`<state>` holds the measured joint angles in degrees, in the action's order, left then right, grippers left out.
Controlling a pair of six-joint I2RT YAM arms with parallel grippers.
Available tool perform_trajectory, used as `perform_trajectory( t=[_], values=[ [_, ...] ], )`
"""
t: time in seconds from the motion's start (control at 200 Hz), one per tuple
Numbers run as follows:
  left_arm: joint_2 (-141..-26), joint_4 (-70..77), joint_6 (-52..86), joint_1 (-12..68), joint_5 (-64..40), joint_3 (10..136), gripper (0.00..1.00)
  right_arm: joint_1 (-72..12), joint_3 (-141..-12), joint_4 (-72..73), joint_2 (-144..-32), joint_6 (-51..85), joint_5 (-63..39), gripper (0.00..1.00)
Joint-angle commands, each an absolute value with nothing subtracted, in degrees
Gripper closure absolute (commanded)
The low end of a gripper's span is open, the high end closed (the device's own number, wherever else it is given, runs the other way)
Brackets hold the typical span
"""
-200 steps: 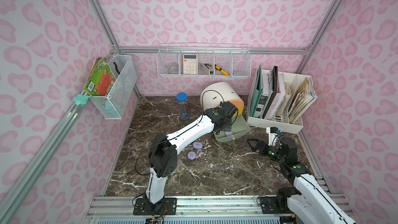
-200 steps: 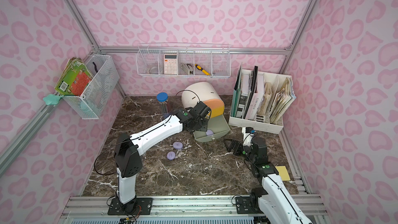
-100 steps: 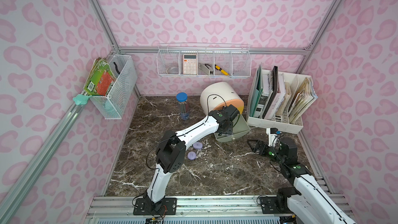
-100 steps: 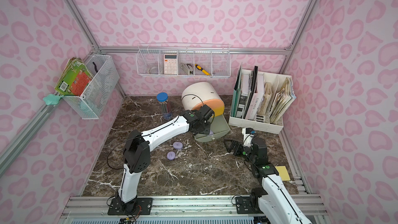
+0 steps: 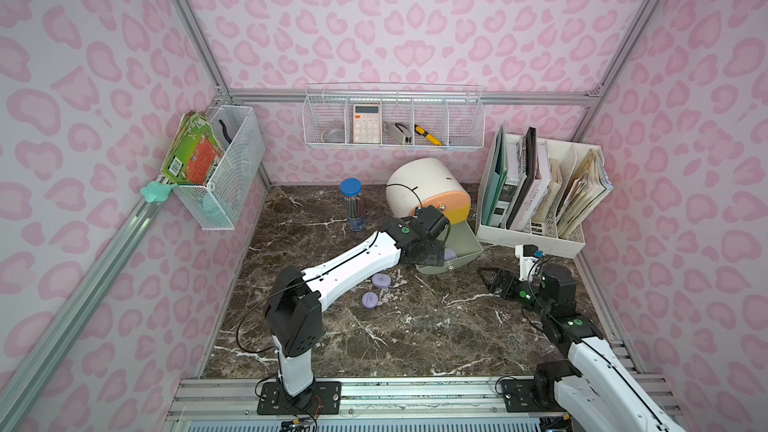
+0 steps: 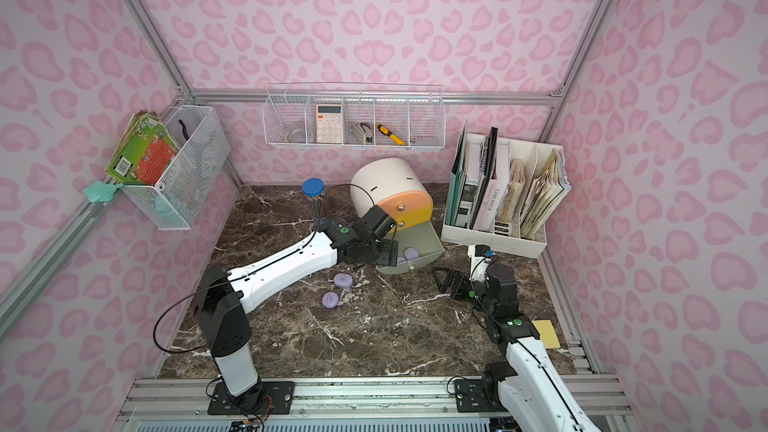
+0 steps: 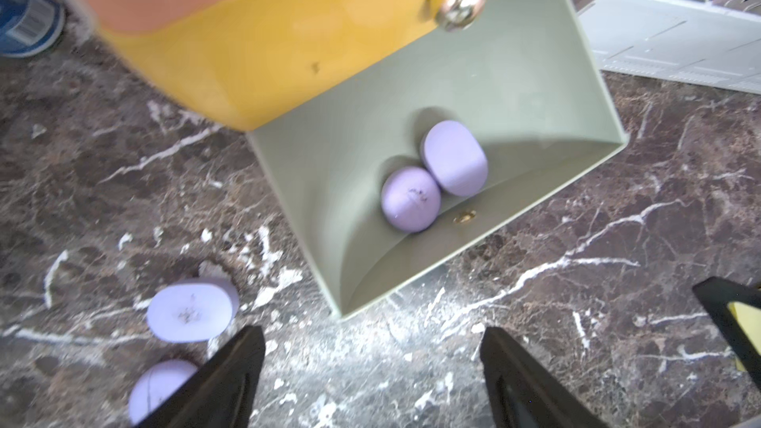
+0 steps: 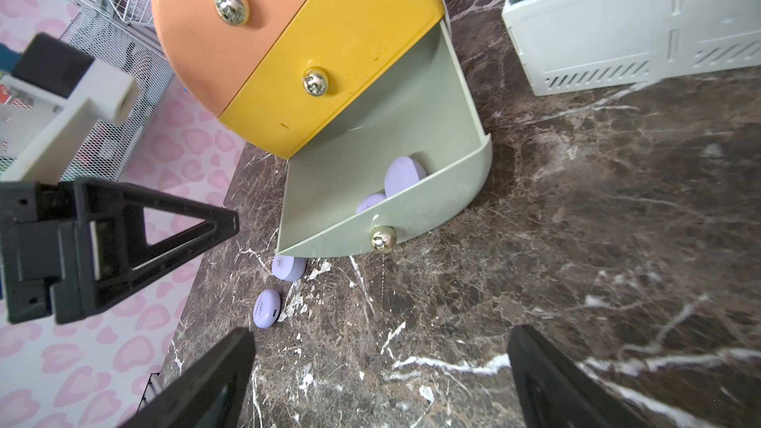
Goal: Put the bluetooth earphones in the drawer according to color
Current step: Place the bluetooth earphone in the drawer, then pick up the Bluetooth earphone from the center of the board.
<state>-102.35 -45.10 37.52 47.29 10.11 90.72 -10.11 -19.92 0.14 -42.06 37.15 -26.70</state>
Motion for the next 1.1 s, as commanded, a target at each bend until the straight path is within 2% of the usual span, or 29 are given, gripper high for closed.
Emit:
perform_trajectory(
  t=[0.0, 0.1, 0.405, 0.765, 1.095],
  values=[
    [-98.26, -45.43, 40.4, 47.24, 12.85, 85.48, 0.07, -10.01, -20.31, -0.8, -41.78, 36.21, -26.28, 0.01],
    [-94.56, -45.53, 42.1, 47.19, 14.26, 79.27, 0.01, -10.03, -20.33, -1.16, -42.0, 36.08, -26.37, 0.01],
    [-89.74, -45.71, 46.63, 45.35, 16.24, 66.68, 0.01, -9.76, -19.96, -1.7, -42.03, 37.68, -25.85, 0.02],
    [-91.47, -38.28, 47.23, 39.22, 8.96, 56.81, 0.01, -9.16, -19.21, -1.48, -41.31, 38.88, -26.15, 0.02],
    [-97.42, -36.32, 46.8, 38.41, 7.11, 56.89, 0.22, -8.72, -18.73, -2.18, -39.84, 38.75, -26.24, 0.01]
  ],
)
